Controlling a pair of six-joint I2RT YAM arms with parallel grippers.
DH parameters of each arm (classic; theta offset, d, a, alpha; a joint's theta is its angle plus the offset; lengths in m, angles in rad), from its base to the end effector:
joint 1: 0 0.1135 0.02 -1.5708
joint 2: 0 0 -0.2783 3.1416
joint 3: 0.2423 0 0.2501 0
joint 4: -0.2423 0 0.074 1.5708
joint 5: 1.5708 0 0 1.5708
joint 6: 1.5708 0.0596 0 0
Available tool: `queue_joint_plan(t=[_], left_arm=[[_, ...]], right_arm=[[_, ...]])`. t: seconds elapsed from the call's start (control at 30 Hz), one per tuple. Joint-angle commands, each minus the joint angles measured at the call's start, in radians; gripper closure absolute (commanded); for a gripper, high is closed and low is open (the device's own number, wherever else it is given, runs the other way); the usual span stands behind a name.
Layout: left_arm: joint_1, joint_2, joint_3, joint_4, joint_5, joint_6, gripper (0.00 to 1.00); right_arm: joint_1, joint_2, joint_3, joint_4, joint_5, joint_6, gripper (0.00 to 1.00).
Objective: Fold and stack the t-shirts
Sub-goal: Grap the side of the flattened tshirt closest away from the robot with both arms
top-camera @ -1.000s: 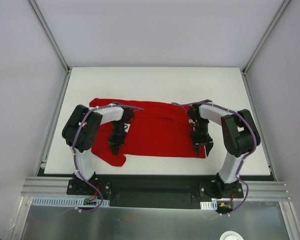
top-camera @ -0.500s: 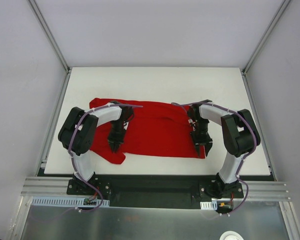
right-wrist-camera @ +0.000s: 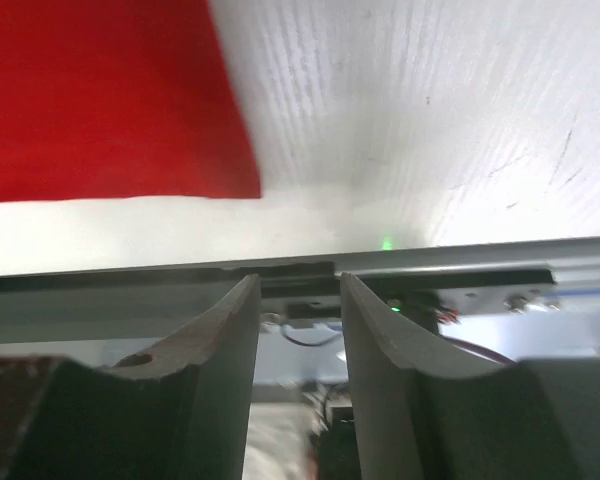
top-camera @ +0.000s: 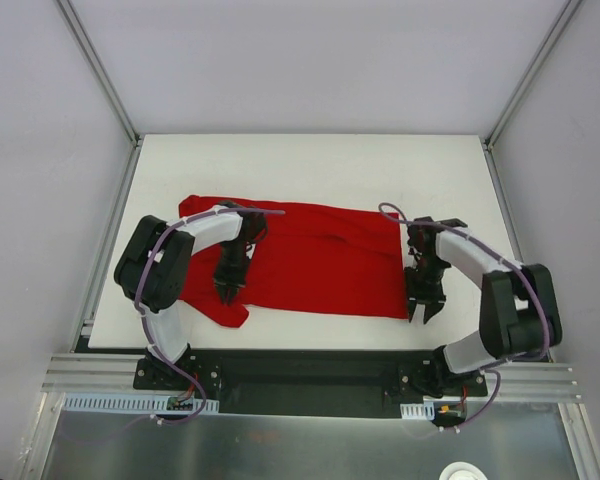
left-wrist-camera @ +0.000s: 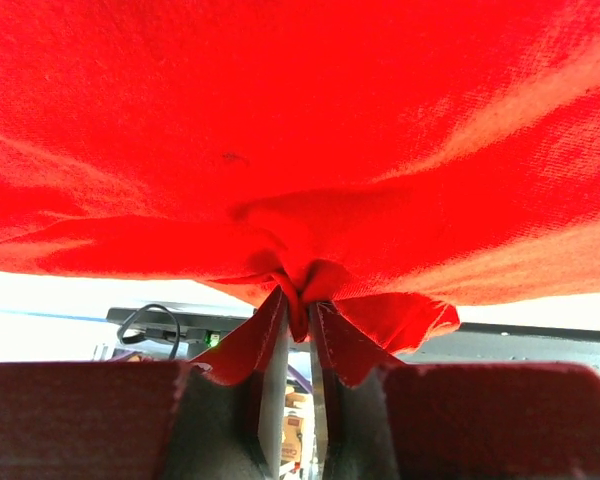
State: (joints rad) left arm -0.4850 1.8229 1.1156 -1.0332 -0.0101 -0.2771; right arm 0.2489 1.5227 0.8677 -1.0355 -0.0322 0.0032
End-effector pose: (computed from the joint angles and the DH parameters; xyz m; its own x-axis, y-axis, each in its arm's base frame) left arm 0.2572 -0.1349 0.1392 -0.9666 0.2002 0.1597 0.2113 0.9758 0.0558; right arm 0.2125 0.0560 0.1586 -0.9630 -0.2415 0.1195 -0.2394 0.9704 0.0316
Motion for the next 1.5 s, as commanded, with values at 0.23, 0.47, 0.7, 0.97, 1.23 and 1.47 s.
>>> queue_joint_plan(t=[0.23, 0.47, 0.7, 0.97, 1.23, 1.47], left_arm=[[-0.007, -0.069, 0.013, -0.056, -0.064, 0.038, 0.83], [-0.007, -0.08, 0.016, -0.068, -0.062, 0.05, 0.8], [-0.007, -0.117, 0.023, -0.067, -0.042, 0.052, 0.79], [-0.009, -0.217, -0.049, -0.016, -0.001, 0.052, 0.78], [-0.009, -0.217, -0.023, -0.018, -0.022, 0.055, 0.76], [-0.009, -0.205, 0.023, -0.036, -0.045, 0.058, 0.76]], right_arm=[[-0.227, -0.344, -0.137, 0.204, -0.419, 0.124, 0.52], [-0.393, -0.407, -0.311, 0.316, -0.601, 0.176, 0.51], [-0.51, -0.434, -0.453, 0.379, -0.654, 0.196, 0.53], [-0.51, -0.452, -0.46, 0.376, -0.539, 0.228, 0.52], [-0.481, -0.386, -0.409, 0.313, -0.44, 0.242, 0.54], [-0.441, -0.297, -0.366, 0.334, -0.397, 0.245, 0.53]])
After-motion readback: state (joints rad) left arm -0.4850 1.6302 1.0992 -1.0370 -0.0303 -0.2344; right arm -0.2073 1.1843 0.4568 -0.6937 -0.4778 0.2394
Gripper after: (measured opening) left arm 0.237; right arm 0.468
